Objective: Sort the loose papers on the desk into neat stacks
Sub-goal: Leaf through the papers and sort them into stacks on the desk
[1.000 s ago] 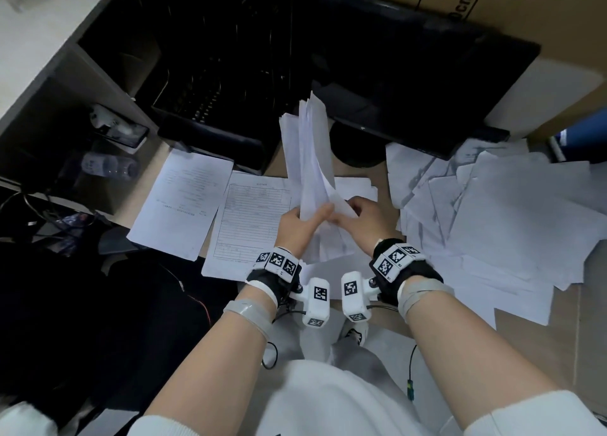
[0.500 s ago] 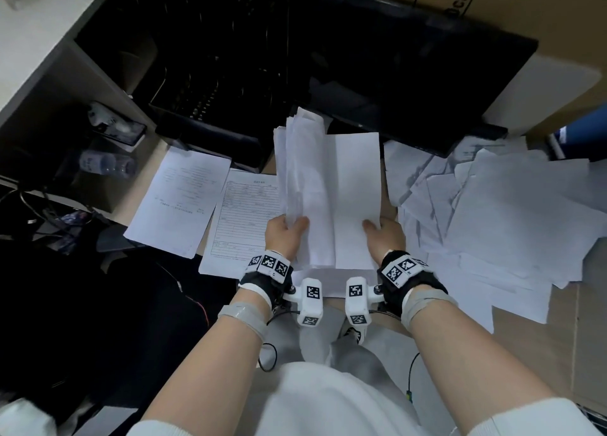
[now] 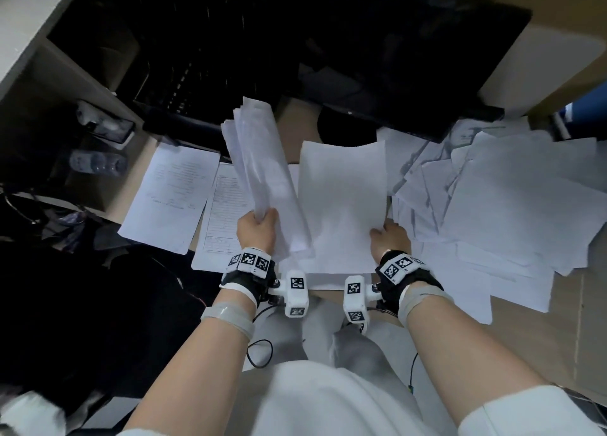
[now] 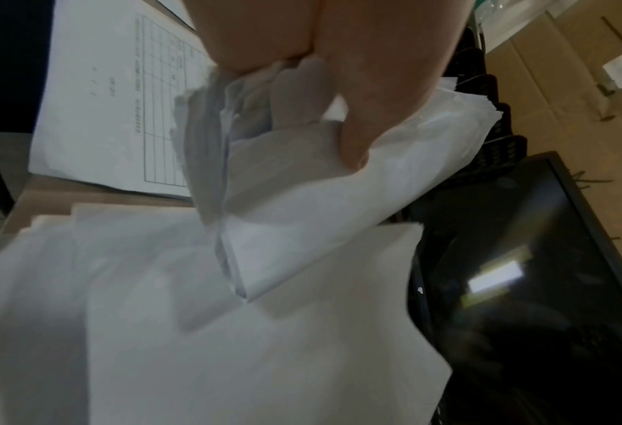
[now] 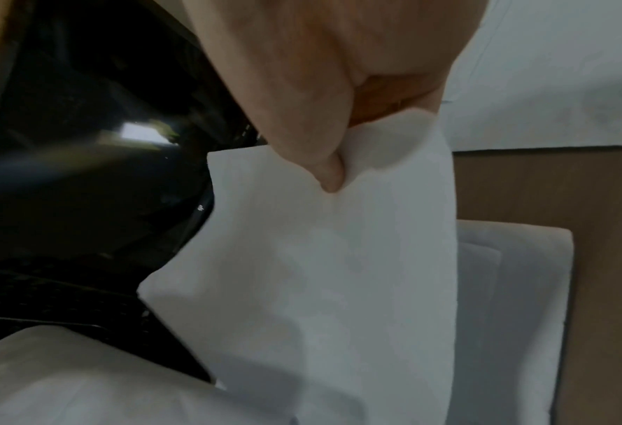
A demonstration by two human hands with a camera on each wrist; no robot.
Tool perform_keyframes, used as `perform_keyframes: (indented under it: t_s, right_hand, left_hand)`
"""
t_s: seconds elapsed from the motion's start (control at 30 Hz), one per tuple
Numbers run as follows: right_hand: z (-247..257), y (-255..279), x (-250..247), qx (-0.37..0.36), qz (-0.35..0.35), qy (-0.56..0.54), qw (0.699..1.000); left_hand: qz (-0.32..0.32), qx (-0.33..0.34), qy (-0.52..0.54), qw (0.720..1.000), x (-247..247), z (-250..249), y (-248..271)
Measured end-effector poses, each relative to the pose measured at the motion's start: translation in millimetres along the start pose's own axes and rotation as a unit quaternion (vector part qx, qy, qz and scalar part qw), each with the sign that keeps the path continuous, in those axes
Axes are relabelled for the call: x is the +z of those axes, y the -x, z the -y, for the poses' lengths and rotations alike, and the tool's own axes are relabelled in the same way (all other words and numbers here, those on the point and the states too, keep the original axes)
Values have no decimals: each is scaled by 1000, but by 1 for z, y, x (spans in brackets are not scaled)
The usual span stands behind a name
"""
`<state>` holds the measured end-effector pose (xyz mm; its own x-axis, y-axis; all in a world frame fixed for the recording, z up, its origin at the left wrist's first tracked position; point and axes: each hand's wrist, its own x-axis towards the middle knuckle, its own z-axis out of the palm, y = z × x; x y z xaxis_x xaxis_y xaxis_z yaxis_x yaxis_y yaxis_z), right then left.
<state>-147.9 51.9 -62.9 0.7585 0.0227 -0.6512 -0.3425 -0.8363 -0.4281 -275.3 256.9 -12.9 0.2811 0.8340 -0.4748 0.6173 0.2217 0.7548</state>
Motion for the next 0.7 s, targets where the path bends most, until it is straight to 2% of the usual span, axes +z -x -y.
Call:
perform_keyframes:
  t_s: [0.23,0.37,0.5,0.7]
  right_hand:
    - [-7,1,21,44,49,59,996]
    - [0,-4,37,41,61,58,996]
    - [13,-5,46,79,99,49,991]
    - [20,1,48,77,38,19,996]
  left_hand:
    - [-10,-18,-3,1000,-9,20,-9]
    - [2,-18,-17,1000,-15,27,-15]
    - [9,-13,-23,1000,-22,31,-24]
    - [40,-9,-24,999,-26,30,-29]
